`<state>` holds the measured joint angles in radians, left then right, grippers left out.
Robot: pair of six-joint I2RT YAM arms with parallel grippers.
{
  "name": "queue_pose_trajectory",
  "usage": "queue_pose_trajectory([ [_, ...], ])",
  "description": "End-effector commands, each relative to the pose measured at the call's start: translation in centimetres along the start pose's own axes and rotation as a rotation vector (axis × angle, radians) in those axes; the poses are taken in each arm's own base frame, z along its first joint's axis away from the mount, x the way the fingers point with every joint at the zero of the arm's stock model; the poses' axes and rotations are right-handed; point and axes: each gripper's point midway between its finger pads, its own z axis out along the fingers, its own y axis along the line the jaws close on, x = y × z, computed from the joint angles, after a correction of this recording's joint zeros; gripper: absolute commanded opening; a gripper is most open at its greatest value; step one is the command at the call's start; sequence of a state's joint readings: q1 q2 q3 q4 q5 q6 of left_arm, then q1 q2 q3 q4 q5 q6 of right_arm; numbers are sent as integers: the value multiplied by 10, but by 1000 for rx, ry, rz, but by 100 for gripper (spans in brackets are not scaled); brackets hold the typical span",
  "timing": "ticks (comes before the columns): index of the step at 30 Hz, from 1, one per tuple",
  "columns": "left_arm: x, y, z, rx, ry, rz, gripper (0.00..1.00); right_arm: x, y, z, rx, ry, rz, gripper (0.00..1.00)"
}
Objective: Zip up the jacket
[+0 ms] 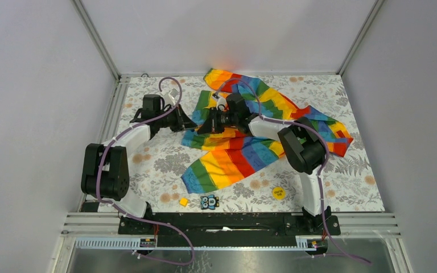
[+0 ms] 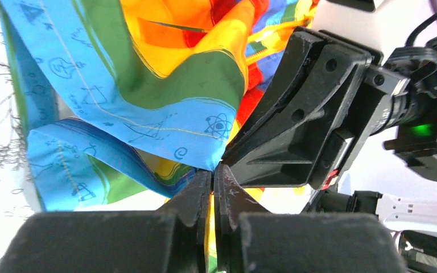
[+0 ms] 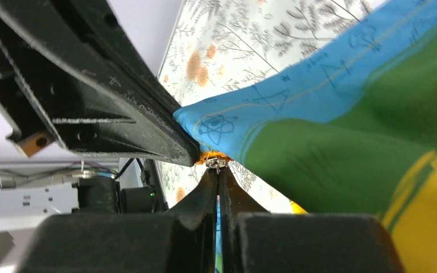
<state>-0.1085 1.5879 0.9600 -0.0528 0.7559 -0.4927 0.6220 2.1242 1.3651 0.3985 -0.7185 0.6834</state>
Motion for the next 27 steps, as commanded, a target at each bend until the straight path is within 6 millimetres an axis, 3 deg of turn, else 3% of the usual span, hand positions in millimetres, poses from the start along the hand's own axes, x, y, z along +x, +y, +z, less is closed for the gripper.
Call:
queue_pose_trajectory([
  [1, -25, -16, -21, -11, -98, 107, 0, 12, -56, -48, 402, 21, 150, 0],
  [3, -22, -19, -18, 26, -85, 91, 0, 12, -54, -45, 383, 48, 114, 0],
  [10, -16, -22, -7, 98, -37, 23, 0, -12, 5, -22, 170, -9, -13, 0],
  [17, -11, -23, 2, 162, -31, -74, 23, -19, 22, -12, 86, -19, -18, 0],
  [24, -12, -17, 3, 121, -53, -94, 49, -17, 23, -7, 83, -19, -24, 0],
  [27, -14, -13, 4, 88, -79, -105, 55, -15, 25, -4, 76, -11, -27, 0],
])
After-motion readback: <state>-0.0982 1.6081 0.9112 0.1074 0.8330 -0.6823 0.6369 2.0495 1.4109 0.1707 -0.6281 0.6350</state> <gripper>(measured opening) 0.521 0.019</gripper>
